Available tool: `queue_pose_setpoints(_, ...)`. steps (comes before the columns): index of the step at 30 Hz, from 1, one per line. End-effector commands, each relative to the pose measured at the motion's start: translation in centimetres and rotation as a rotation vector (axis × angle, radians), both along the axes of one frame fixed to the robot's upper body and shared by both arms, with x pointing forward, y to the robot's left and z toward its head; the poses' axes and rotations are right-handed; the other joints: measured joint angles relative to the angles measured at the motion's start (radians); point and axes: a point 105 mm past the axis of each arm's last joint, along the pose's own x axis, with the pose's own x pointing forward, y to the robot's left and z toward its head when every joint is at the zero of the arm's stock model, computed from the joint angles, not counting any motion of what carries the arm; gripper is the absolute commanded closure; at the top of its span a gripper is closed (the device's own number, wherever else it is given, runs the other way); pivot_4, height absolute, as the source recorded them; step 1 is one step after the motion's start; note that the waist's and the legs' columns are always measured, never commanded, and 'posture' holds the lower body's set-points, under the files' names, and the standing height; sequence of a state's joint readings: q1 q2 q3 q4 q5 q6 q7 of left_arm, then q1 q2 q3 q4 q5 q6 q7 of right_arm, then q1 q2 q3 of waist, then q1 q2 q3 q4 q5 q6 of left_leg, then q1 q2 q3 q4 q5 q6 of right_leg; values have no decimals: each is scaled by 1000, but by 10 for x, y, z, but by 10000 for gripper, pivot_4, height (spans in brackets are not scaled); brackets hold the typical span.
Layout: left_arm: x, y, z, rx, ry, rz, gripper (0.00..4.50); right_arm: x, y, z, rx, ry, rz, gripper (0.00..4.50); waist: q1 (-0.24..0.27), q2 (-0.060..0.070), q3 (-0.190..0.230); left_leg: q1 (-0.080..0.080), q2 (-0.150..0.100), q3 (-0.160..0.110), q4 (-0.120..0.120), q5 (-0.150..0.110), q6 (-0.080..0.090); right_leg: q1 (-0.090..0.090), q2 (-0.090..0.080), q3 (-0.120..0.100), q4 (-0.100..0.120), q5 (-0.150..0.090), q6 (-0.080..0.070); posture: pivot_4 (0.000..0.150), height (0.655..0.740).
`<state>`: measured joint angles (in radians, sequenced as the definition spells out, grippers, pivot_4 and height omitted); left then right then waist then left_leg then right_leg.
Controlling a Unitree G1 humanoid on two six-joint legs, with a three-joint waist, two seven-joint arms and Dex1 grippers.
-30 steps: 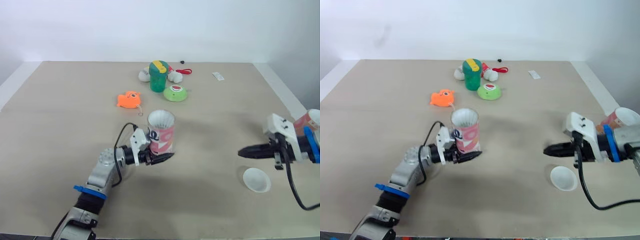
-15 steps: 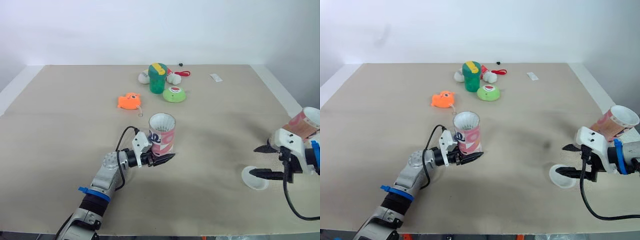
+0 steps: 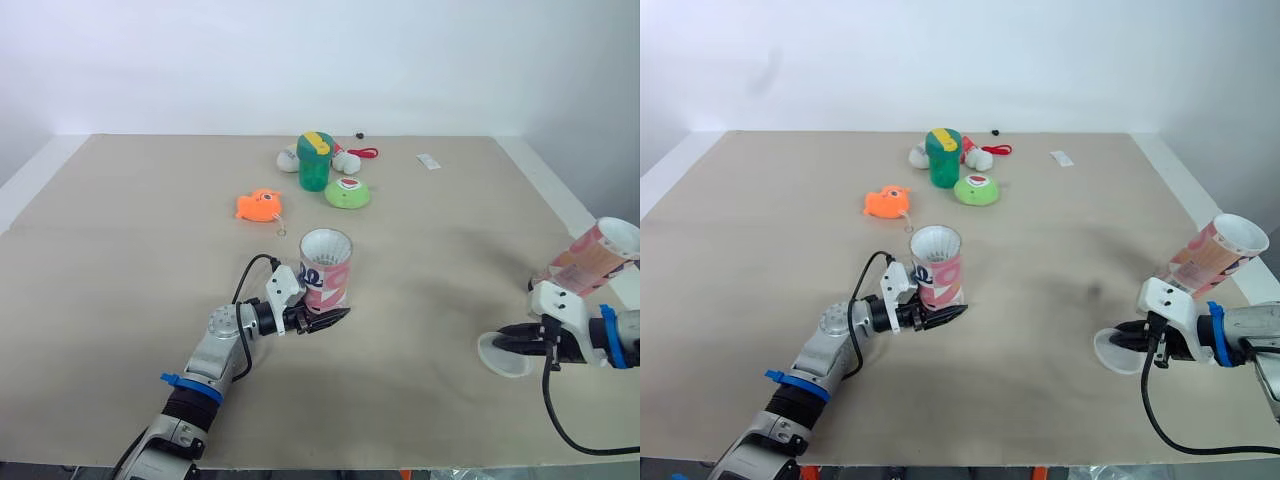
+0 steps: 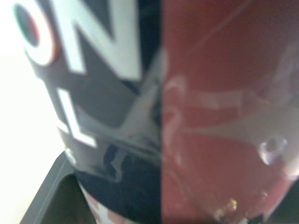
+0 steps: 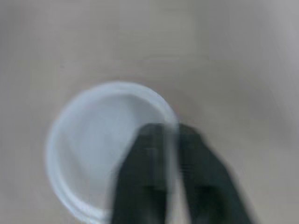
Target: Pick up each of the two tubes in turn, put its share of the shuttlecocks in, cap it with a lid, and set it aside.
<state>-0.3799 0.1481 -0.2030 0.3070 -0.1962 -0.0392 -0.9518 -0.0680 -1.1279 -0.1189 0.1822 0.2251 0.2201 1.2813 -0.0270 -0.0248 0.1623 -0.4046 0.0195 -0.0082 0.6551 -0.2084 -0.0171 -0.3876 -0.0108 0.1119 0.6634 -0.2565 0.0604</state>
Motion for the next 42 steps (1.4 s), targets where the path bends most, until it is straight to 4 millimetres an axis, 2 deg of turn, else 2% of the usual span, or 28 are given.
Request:
queue_pose_setpoints(1, -4, 1, -22, 63, 73, -12, 12622, 1, -1, -1, 8, 8, -14, 44705, 0, 0, 0, 0, 0, 0, 0, 0, 0, 0, 0, 0, 0, 0, 0, 1500, 7400)
queue_pose_setpoints(4, -3, 0, -22, 64, 71, -15, 12622, 6, 8, 11, 56, -26, -1, 44705, 0, 0, 0, 0, 0, 0, -1, 0, 0, 0, 0, 0, 0, 0, 0, 1500, 7400)
queue_pose_setpoints(6, -2, 0, -22, 64, 71, -16, 12622, 11, 23, 29, 90, -65, 43, 44705, 0, 1, 0, 0, 0, 0, 0, 0, 0, 0, 0, 0, 0, 0, 0, 1500, 7400)
queue_pose_setpoints(7, -2, -1, -22, 65, 70, -17, 12622, 21, 41, 54, 130, -141, 86, 44705, 0, 2, 0, 0, 0, 0, 0, 0, 0, 0, 0, 0, 0, 0, 0, 1500, 7400)
queue_pose_setpoints(10, -1, -1, -23, 67, 69, -16, 12622, 34, 84, 107, 209, -286, 187, 44705, -13, 14, 4, -1, -1, 3, 0, 0, 0, -2, 0, 3, 0, 2, 2, 1500, 7400)
queue_pose_setpoints(12, 0, -1, -23, 68, 68, -13, 12622, 42, 126, 146, 255, -406, 304, 44705, -19, 14, 4, -1, -2, 2, -1, 1, 1, -2, -1, 4, 0, 2, 2, 1500, 7400)
queue_pose_setpoints(14, 1, -1, -24, 71, 65, -14, 12622, 47, 166, 174, 280, -498, 404, 44705, -21, 15, 4, -1, -1, 0, -2, 1, 1, -3, 1, 3, 0, 2, 1, 1500, 7400)
queue_pose_setpoints(16, 1, -2, -25, 78, 60, -15, 12622, 50, 196, 186, 288, -530, 480, 44705, -19, 15, 2, -1, 0, -1, -3, 1, 1, -4, 2, 2, 0, 1, 0, 1500, 7400)
queue_pose_setpoints(18, 2, -3, -25, 80, 56, -13, 12622, 52, 219, 193, 291, -546, 534, 44705, -12, 10, 1, -2, 0, -4, -4, 1, 1, -5, 2, -1, 0, -1, -2, 1500, 7400)
queue_pose_setpoints(21, 3, -2, -25, 82, 50, -7, 12622, 54, 244, 197, 277, -562, 604, 44705, -5, 9, 0, -9, -2, -4, -4, -1, -1, -8, -2, -2, -1, -2, 1, 1500, 7400)
queue_pose_setpoints(26, 2, 0, -25, 83, 48, 9, 12622, 60, 259, 189, 219, -553, 654, 44705, -3, 10, 0, -17, -7, -4, -3, -1, -1, -15, -7, -2, -1, 3, 2, 1500, 7400)
queue_pose_setpoints(36, 1, 2, -30, 85, 59, 32, 12622, 62, 252, 178, 134, -504, 669, 44705, -7, 9, 0, -17, -4, -5, -3, 0, 1, -16, -5, -7, -1, 2, 4, 1500, 7400)
queue_pose_setpoints(42, 0, 0, -30, 85, 63, 26, 12622, 58, 245, 182, 100, -515, 671, 44705, -8, 10, 0, -17, -4, -5, -3, 0, 1, -16, -6, -7, -1, 2, 4, 1500, 7400)
